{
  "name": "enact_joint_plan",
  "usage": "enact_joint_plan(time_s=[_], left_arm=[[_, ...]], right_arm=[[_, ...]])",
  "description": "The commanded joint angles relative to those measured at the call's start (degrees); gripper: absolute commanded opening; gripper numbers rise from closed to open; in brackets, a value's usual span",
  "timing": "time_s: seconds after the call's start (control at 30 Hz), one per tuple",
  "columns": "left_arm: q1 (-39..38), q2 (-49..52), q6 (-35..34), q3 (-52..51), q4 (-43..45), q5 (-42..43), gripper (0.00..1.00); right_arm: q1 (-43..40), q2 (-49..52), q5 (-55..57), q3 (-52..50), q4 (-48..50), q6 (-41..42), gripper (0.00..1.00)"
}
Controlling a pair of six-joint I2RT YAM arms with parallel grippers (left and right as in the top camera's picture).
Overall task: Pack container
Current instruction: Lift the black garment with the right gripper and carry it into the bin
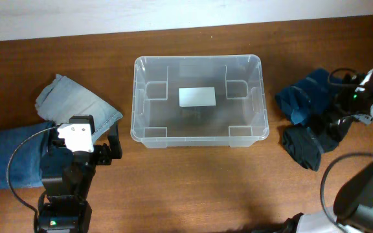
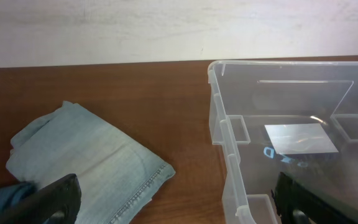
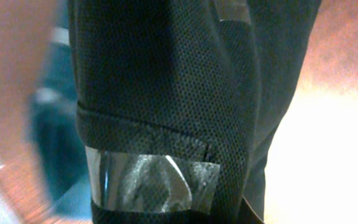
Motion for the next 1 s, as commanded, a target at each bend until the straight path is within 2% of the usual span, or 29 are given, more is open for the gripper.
enact_joint_plan(time_s=[0.0,0.23,0.4,0.63,0.77,0.97], left_arm=[[-0.17,0.04,-0.13,1.36,0.15,0.61,1.0],[-0.17,0.04,-0.13,1.38,0.15,0.63,0.99],[-0.17,0.02,-0.13,1.38,0.15,0.63,0.99],[-0.17,0.02,-0.13,1.36,0.15,0.63,0.99],[-0.17,0.04,-0.13,1.36,0.13,0.63,0.99],[-0.17,0.02,-0.13,1.38,0.13,0.63,1.0]], right_arm=[[0.42,-6.45,-11.63,5.01,-0.72,-5.46,0.21],[1.79,-13.75,-48.94,6.45,-0.72,-11.58,0.24],[8.81,-14.67,-61.86,6.38,-0.35,-11.56,0.25],[25.29,-12.79,-64.04,6.32,7.32,-10.32,0.25],[33.27,-10.32,-60.43,6.32,14.75,-4.02,0.25],[42.58,-3.78,-57.57,6.32,29.42,10.12,0.25]])
